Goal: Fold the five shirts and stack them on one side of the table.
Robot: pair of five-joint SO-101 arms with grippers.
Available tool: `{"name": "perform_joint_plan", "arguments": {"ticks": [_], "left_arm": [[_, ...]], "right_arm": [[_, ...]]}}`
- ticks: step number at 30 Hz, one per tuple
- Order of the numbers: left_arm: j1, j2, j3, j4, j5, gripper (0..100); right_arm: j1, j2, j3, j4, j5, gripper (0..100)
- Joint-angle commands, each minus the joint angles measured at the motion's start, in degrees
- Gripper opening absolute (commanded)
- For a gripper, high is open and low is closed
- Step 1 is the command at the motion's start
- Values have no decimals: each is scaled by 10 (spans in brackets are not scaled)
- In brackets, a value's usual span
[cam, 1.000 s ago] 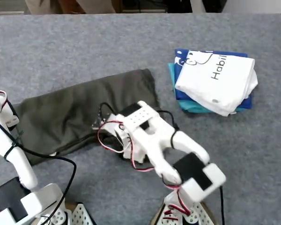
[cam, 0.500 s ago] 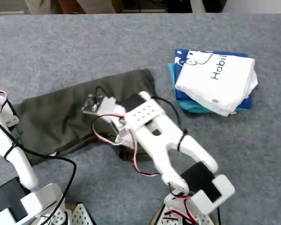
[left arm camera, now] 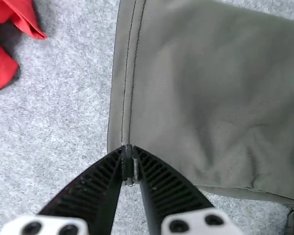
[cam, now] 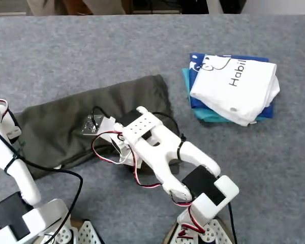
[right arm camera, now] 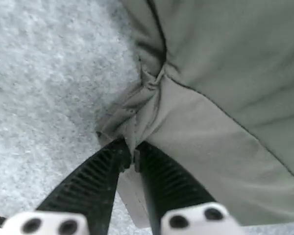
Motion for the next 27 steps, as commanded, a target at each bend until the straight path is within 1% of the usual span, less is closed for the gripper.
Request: {"name": "perform_joint_plan", "arguments": {"ticks": [1, 5, 8, 10, 12, 14, 15, 17, 22, 24, 27], "left_arm": [[2, -3, -21, 4, 3, 20], [4, -3, -21, 4, 4, 20], [5, -3, -23, 4, 5, 20], [5, -3, -24, 4, 4, 20], [5, -3, -24, 4, 4, 20], [5, -3, -23, 4, 4, 20], [5, -3, -23, 4, 4, 20], [5, -3, -24, 4, 3, 20], [12, -1, -40, 2, 5, 20], [22, 7, -63, 2, 12, 20], [42, 50, -120, 4, 51, 20]], "right_arm": [[-15, -22, -7, 11, 4, 37], [-48, -43, 24, 7, 6, 41], [-54, -51, 35, 6, 4, 52], [-36, -57, 36, 6, 4, 111], [-11, -65, 35, 6, 8, 201], [14, -76, 35, 11, 33, 277], [25, -85, 35, 11, 46, 298], [57, -106, 33, 22, 63, 294], [133, -162, -18, 35, 97, 243], [148, -175, -56, 48, 100, 210], [150, -177, -124, 67, 111, 167]]}}
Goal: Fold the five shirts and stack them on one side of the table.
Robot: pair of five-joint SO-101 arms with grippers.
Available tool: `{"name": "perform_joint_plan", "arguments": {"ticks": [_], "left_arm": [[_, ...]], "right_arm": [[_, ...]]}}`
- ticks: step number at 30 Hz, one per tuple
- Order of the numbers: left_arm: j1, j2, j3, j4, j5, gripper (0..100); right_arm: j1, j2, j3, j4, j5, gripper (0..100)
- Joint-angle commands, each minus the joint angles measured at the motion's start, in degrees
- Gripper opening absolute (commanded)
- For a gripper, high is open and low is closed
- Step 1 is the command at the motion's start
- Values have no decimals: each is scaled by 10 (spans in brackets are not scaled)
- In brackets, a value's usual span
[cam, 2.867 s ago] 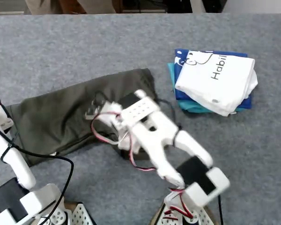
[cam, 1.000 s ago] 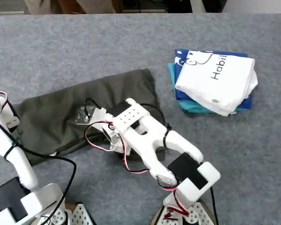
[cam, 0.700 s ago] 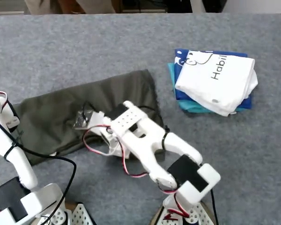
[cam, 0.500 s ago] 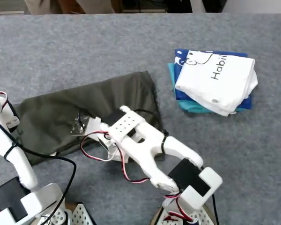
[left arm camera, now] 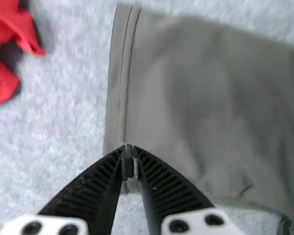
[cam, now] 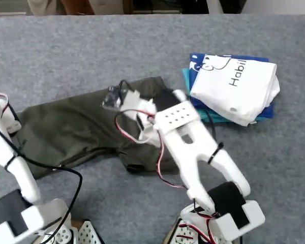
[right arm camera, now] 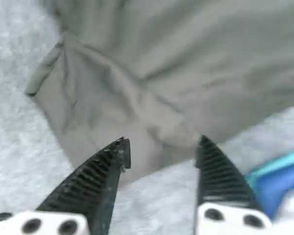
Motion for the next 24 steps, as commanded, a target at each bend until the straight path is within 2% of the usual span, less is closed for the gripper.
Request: {"name": "perform_joint_plan", "arguments": {"ticks": [1, 4, 6, 11, 17, 24], "left_arm": [[28, 46, -85, 4, 39, 20], [53, 139, -164, 8, 66, 20], [58, 211, -226, 17, 91, 20], [53, 374, -407, 49, 113, 20], [37, 511, -556, 49, 72, 20], [-2, 603, -618, 70, 1, 20]], "right_arm": [[13, -24, -95, 7, 11, 157], [14, 16, -155, -33, 7, 102], [14, 72, -203, -49, 7, 3], [24, 254, -354, -68, -24, 7], [88, 474, -567, -87, -74, 3], [132, 682, -845, -27, -95, 2]]}}
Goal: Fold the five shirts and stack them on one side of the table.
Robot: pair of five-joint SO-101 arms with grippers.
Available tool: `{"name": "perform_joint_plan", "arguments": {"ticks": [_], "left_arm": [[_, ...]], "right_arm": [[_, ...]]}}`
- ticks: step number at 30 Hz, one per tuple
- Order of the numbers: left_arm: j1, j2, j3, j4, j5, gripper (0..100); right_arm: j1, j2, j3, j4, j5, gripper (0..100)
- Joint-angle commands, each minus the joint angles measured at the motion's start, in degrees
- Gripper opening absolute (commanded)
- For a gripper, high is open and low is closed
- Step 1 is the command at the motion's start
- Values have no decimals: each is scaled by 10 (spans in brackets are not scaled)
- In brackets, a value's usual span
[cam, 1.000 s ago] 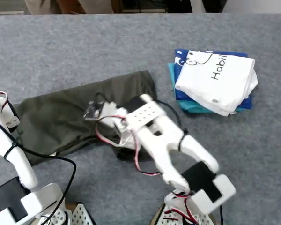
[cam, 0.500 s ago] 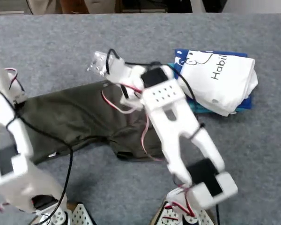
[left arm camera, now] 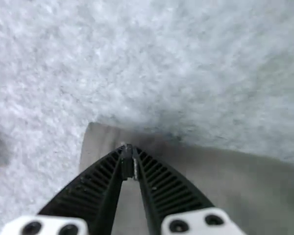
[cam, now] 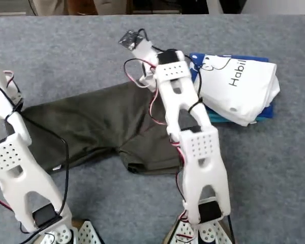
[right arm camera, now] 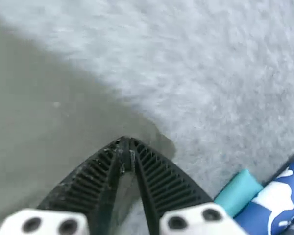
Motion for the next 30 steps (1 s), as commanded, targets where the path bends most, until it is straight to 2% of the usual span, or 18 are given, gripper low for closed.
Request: {"name": "perform_joint_plan", "arguments": {"ticks": [1, 5, 9, 14, 18, 22, 30], "left_arm": [[-18, 20, -46, 9, -23, 20], [-28, 52, -69, 11, -43, 20], [-35, 45, -93, 40, -59, 20], [-23, 2, -193, 119, -69, 20], [-18, -63, -180, 120, -68, 22], [-19, -169, -57, 120, -87, 20], [-22, -445, 280, 98, -154, 20]], "right_arm": [[14, 75, -175, 25, -5, 2], [15, 150, -335, 73, -7, 2], [6, 175, -461, 187, -4, 2], [-9, 100, -451, 313, 40, 2], [-13, 35, -436, 324, 36, 2], [-41, -69, -318, 325, 25, 2], [-140, -366, 120, 310, 13, 2]]}}
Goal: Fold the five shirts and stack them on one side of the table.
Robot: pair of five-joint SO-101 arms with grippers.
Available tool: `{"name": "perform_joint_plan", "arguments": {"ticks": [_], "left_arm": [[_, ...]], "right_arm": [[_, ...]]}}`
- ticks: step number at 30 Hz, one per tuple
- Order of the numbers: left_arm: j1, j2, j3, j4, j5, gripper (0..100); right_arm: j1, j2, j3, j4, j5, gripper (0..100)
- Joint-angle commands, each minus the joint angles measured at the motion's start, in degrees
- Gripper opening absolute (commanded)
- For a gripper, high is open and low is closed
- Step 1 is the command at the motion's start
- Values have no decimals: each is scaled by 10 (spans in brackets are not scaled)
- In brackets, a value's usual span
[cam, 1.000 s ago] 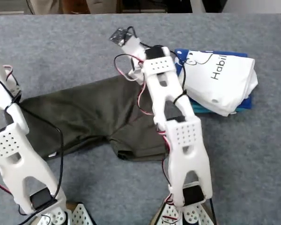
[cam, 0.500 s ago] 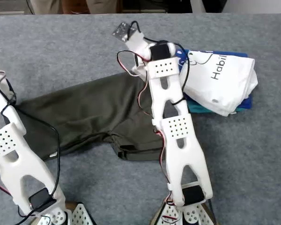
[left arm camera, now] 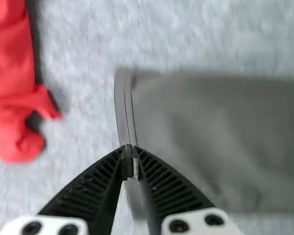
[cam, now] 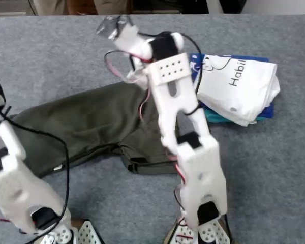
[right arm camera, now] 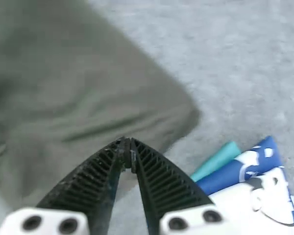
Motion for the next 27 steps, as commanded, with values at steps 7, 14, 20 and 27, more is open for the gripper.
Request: {"name": "perform_joint_plan", "arguments": {"ticks": [7, 14, 20, 27], "left_arm": [[4, -240, 382, -137, -17, 22], [4, -248, 457, -179, -9, 22], [7, -248, 455, -191, 14, 22], [4, -248, 455, -193, 13, 22]], "right_arm": [[-63, -255, 568, -199, -7, 2], [-126, -327, 833, -332, -4, 2], [-154, -332, 871, -345, -1, 2], [-208, -332, 920, -350, 14, 2]]}}
